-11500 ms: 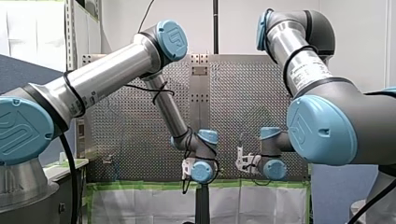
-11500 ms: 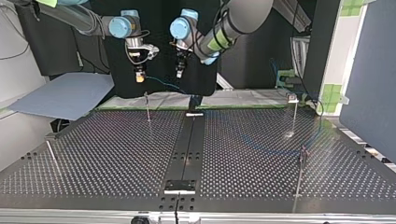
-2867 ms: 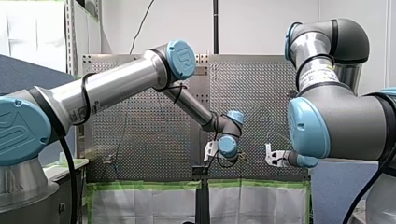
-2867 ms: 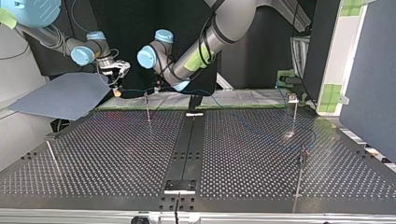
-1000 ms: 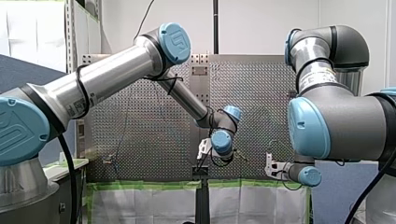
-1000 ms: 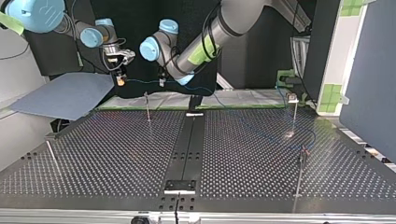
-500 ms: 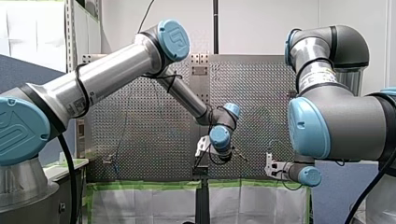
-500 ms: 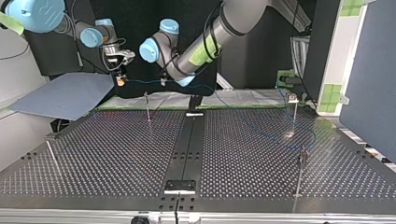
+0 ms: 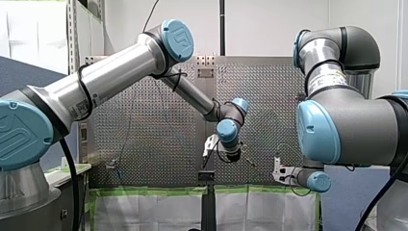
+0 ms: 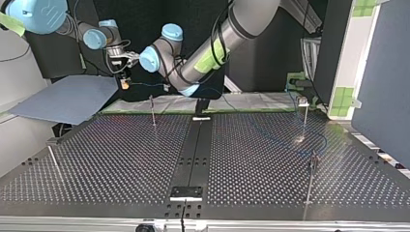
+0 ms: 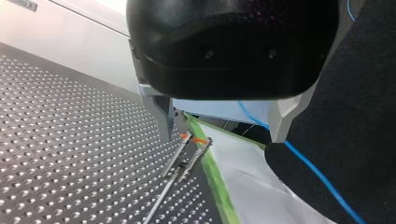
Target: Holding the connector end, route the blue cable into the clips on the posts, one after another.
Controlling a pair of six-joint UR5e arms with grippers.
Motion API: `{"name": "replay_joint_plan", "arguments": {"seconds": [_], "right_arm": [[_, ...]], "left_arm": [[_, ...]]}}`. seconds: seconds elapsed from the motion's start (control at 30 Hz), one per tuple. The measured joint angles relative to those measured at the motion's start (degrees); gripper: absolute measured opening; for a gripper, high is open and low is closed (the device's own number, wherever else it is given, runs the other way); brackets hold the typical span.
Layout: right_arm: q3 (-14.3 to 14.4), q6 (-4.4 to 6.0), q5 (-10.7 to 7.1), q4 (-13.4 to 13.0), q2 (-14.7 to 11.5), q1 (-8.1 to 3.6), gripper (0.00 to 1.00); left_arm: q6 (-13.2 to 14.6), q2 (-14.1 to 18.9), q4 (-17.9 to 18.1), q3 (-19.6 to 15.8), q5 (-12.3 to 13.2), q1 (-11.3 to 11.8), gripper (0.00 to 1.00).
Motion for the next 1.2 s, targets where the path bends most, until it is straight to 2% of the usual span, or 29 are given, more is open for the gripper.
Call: {"name": "replay_joint_plan", "arguments": {"seconds": [0.3,0.53,0.87,1.2], "right_arm": [[0.0,0.07,-0.01,0.0,0.0,0.18,0.00],[-0.1,0.18,-0.01,0.0,0.0,0.40,0.00],[-0.1,0.43,-0.01,0.1,0.0,0.52,0.00],[-0.2,0.49,-0.01,0.2,0.0,0.52,0.00]], "left_arm": [[-1.5,-0.1,-5.0,4.9,-0.2,2.4,0.99],[-1.8,-0.9,-9.2,9.2,2.1,4.6,0.99],[-0.9,-5.5,-15.1,14.7,4.8,5.0,0.99],[-0.1,-8.9,-20.9,15.5,5.4,5.8,0.99]]}}
